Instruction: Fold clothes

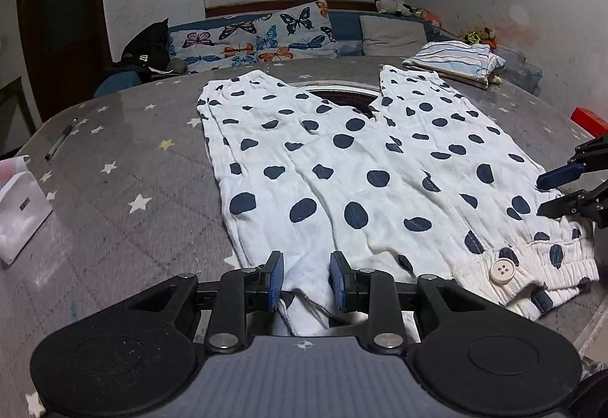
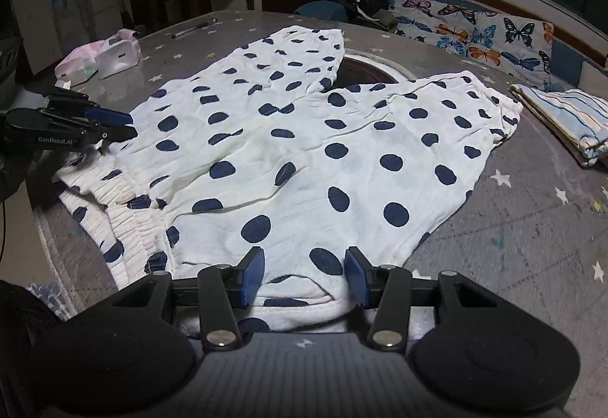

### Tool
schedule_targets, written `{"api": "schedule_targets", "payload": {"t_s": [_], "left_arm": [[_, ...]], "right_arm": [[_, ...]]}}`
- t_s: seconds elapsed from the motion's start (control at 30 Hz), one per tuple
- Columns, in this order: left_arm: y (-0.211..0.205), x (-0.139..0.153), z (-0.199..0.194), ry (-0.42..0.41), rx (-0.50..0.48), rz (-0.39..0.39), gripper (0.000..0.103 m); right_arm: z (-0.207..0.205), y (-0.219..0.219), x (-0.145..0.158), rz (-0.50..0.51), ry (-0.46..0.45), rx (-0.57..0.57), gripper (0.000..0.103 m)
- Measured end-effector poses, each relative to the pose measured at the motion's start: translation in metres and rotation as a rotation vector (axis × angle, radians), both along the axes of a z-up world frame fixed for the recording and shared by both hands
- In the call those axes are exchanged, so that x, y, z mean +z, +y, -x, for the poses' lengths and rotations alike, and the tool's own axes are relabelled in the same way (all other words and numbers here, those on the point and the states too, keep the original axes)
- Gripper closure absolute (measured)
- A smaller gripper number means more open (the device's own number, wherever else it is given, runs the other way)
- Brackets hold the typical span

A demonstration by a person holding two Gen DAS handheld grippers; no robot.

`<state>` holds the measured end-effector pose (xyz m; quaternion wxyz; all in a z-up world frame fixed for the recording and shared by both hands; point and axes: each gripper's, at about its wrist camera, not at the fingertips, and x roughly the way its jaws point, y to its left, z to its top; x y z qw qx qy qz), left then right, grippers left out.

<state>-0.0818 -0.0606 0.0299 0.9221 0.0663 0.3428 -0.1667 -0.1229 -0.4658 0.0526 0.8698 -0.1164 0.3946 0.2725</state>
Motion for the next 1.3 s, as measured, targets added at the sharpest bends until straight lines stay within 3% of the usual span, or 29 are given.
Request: {"api": "schedule_targets", "payload": {"t_s": [0.33,0.47,0.63,1.03,1.3], "left_arm": [[0.012,0.007,-0.002,0.024,-0.034,-0.001,0.073],[0.008,0.019,-0.004,-0.005,-0.068,0.005,0.073],[-0.019,0.031,-0.006,-0.034,-0.167,0.055,0.070],[-0.116,0.016,-0.018,0.026,-0.440,0.127,0.070],[-0.143,-0.001,-0.009,0.101,-0.549,0.142,0.070]], "right_arm": [[-0.011,-0.004,0.013,-0.052,0.070,0.014,0.053],[-0.029,-0.016,0.029,-0.099,0.047,-0.010,0.053],[-0.071,-0.025,0.040,-0.082,-0.032,-0.080,0.053],[-0.175,-0.028,0.008,-0.056,-0.045,-0.217,0.053],[-0.203,-0.043,-0.009,-0.020,-0.031,-0.292,0.053]]}}
